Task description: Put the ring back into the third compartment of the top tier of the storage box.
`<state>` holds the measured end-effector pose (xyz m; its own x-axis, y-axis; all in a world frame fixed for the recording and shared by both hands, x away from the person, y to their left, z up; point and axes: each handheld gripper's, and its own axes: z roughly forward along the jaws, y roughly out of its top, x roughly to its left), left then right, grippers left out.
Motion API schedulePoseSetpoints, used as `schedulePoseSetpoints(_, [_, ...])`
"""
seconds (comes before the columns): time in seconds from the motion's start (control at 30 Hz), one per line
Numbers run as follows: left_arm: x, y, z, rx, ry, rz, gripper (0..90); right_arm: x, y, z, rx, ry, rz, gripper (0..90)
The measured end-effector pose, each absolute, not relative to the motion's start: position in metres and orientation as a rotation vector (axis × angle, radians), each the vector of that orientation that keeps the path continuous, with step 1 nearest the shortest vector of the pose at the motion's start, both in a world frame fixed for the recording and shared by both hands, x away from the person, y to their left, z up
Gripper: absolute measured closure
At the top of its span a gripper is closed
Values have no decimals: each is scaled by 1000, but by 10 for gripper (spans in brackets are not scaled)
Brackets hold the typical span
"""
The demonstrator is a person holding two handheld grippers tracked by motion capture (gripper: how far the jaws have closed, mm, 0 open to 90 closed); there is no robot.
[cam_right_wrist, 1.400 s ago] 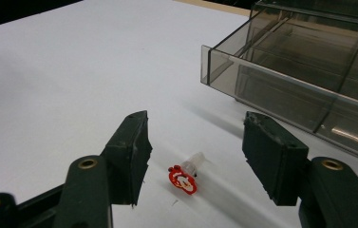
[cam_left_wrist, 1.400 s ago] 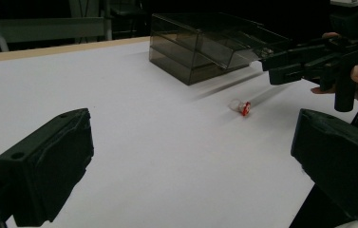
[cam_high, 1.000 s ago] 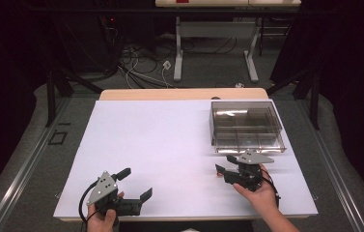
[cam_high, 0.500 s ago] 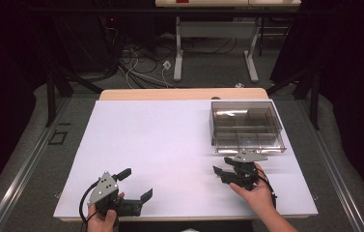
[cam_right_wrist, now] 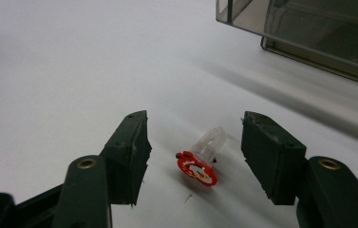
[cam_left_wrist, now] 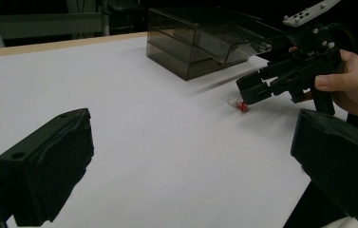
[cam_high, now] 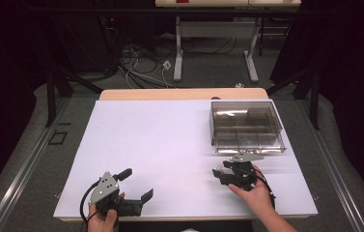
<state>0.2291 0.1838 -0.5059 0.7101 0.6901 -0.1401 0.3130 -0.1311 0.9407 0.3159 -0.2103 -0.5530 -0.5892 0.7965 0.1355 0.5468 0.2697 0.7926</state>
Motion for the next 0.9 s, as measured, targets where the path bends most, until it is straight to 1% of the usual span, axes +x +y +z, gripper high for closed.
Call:
schedulePoseSetpoints(0.27, [229,184,-506,1727,805,392,5,317,-210,-557,1269,2280,1213,434])
schedulePoseSetpoints(0.5, [230,184,-506,1729,806,388,5,318,-209,-558,1278,2300,1194,474])
schedulePoseSetpoints(0.9, [230,183,-507,1739,812,391,5,318,-209,-560,1291,2325,1191,503])
